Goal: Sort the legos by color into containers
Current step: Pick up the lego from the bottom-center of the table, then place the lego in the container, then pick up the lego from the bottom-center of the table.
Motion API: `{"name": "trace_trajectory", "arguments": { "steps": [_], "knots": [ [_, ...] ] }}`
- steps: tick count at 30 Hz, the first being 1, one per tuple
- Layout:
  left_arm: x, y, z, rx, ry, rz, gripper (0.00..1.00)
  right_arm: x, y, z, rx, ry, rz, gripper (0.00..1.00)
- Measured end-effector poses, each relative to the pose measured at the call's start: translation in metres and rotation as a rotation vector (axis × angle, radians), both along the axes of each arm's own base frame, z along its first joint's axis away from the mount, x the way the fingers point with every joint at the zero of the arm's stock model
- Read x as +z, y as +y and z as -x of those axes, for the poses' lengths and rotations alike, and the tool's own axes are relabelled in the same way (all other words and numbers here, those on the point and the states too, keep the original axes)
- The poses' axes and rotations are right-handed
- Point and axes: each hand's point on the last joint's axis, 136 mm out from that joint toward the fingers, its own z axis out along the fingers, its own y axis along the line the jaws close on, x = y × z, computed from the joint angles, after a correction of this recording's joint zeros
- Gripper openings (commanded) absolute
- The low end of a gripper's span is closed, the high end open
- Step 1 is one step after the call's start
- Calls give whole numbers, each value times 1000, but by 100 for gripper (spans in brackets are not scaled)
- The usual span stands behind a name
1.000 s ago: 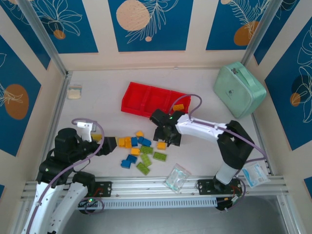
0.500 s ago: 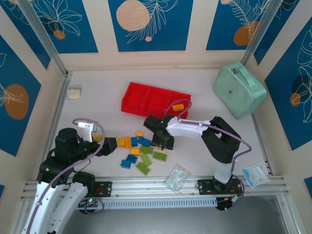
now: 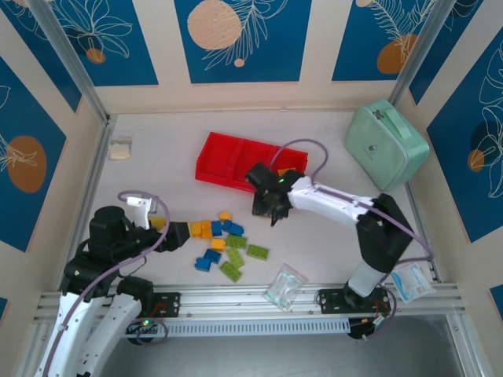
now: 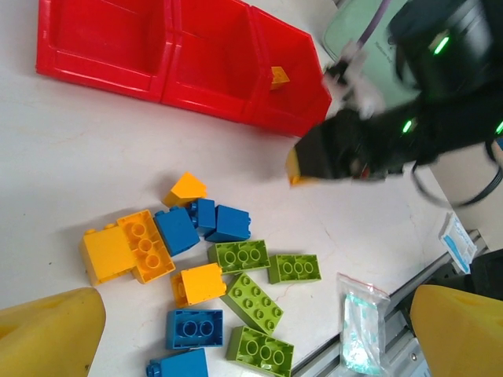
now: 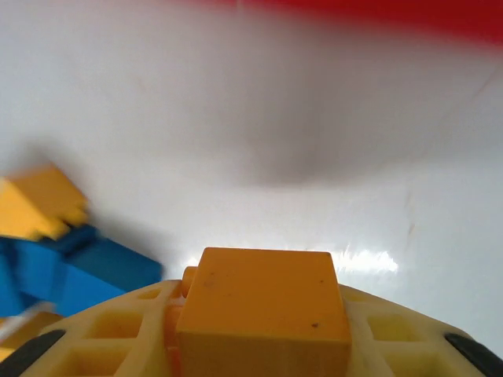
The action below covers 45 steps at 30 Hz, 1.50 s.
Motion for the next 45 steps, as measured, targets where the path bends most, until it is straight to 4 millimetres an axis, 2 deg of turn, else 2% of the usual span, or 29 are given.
{"name": "trace_trajectory", "arguments": {
  "steps": [4,7,9,12,15,19,24,29,32,35,40,43,45],
  "knots": [
    [1,-1,0,-8,-3,5,99,46,-28,-61,-37,-151,-68,33],
    [2,-2,0,-10,-6,8,99,58,-47,-99,-52,-201,-79,33],
    [2,-2,0,-10,-7,8,99,57,-57,-125,-59,-209,-73,33],
    [2,-2,0,-10,-8,9,99,44,-62,-155,-51,-197,-63,34],
    [3,-2,0,-10,-10,9,99,23,-59,-167,-25,-163,-50,36],
    [3,-2,0,-10,-11,9,99,2,-56,-168,-7,-117,-44,39],
    [3,-2,-1,-9,-13,9,99,0,-51,-169,4,-116,-64,45],
    [3,-2,-1,-9,-13,9,99,-3,-50,-165,6,-111,-75,63],
    [3,-2,-1,-8,-13,9,99,2,-52,-159,-1,-108,-85,72],
    [3,-1,-1,-6,-14,8,99,20,-51,-154,-3,-127,-106,78],
    [1,4,-5,31,-17,-14,99,71,-44,-138,28,-207,-154,80],
    [1,5,-6,38,-17,-19,99,106,-32,-118,100,-268,-181,81],
    [1,5,-6,37,-18,-18,99,127,-20,-97,190,-319,-195,81]
  ]
}}
